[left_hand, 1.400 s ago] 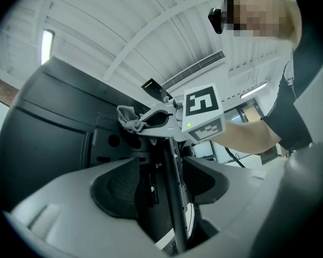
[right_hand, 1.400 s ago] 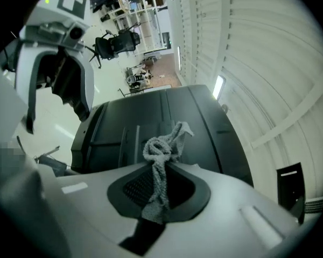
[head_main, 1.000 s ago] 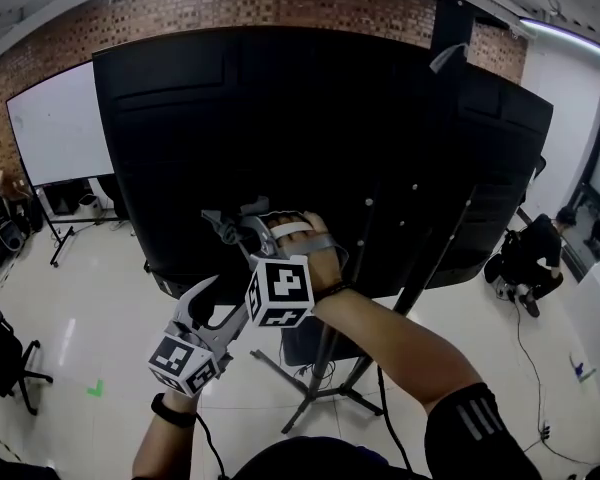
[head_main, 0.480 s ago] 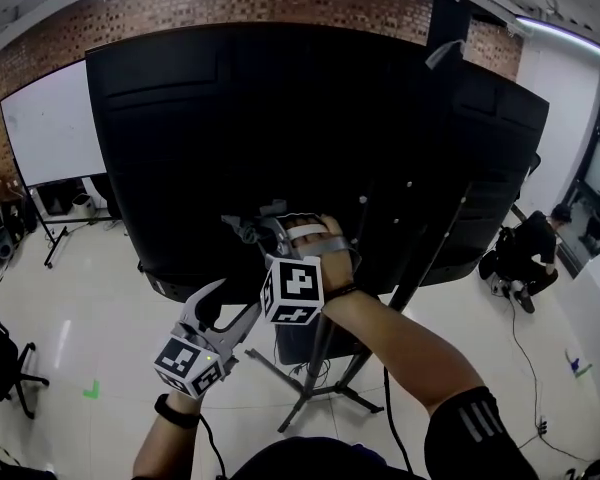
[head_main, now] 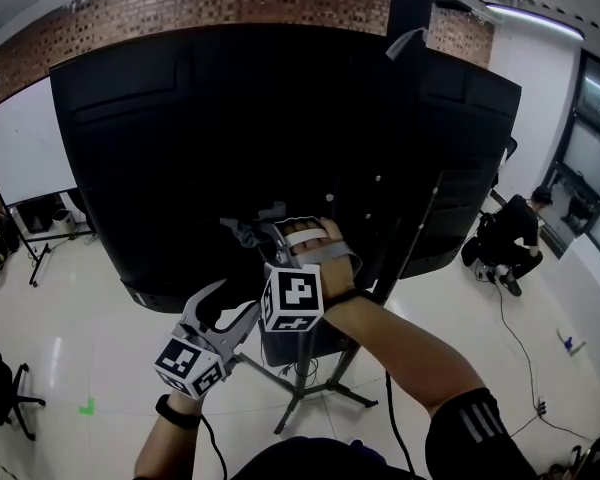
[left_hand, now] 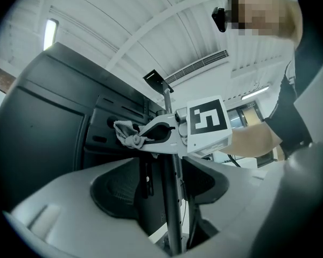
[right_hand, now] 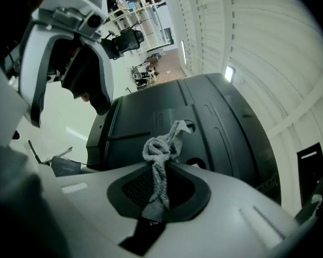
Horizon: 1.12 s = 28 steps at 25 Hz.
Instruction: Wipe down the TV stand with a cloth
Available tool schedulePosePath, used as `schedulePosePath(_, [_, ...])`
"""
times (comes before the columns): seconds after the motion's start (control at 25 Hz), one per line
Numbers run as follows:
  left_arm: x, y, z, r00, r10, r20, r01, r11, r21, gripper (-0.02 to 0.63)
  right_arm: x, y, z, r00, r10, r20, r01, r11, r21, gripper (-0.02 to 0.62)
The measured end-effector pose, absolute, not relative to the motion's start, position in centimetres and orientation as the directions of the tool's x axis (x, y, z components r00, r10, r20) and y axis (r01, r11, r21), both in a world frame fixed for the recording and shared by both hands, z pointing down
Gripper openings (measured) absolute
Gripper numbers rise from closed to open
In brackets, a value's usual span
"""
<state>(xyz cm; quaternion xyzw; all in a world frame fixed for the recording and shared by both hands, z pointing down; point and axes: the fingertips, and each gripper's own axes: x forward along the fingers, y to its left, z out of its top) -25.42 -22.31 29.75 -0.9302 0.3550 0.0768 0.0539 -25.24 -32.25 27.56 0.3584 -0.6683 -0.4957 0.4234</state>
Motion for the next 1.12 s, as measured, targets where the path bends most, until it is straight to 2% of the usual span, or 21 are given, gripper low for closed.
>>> schedulePosePath(0.2, [-25.2,-22.1,29.1,0.735,-0.651,-0.189,-0.67,-0.741,-0.052,0.275,-24.7,-29.5,25.0,-0.5,-0.85,0.164,-0.179,0.287,0.941,0.034])
schedulePosePath(0.44, [-24.4,-21.8,27.4,0.731,-0.648,-0.213,-0.674,-0.735,-0.079,0.273,-21.0,-26.0,19.1,-0.552,-0.833,0.035,-0.267,0.216,0.939,0.034])
schedulePosePath(0.56, [-23.0,-21.7,26.4,0.734,-0.641,-0.225,-0.671,-0.735,-0.097,0.272,-18.7,-25.6,16.5,-0.552,-0.834,-0.004,-0.268,0.173,0.948,0.034])
schedulePosePath(0.76, [-20.5,-21.5,25.0,0.733,-0.636,-0.241,-0.673,-0.729,-0.122,0.272,-15.3,-27.1,14.1,-0.53,-0.848,0.016,-0.21,0.15,0.966,0.034])
schedulePosePath(0.92, [-19.0,-21.7,24.6,0.72,-0.65,-0.243,-0.687,-0.716,-0.123,0.272,-13.6,-28.7,14.6,-0.533,-0.844,0.057,-0.163,0.168,0.972,0.035])
schedulePosePath(1.12, [-17.5,-21.8,24.9,0.706,-0.67,-0.229,-0.704,-0.699,-0.124,0.272,-12.5,-29.2,15.6,-0.576,-0.816,0.046,-0.177,0.179,0.968,0.034])
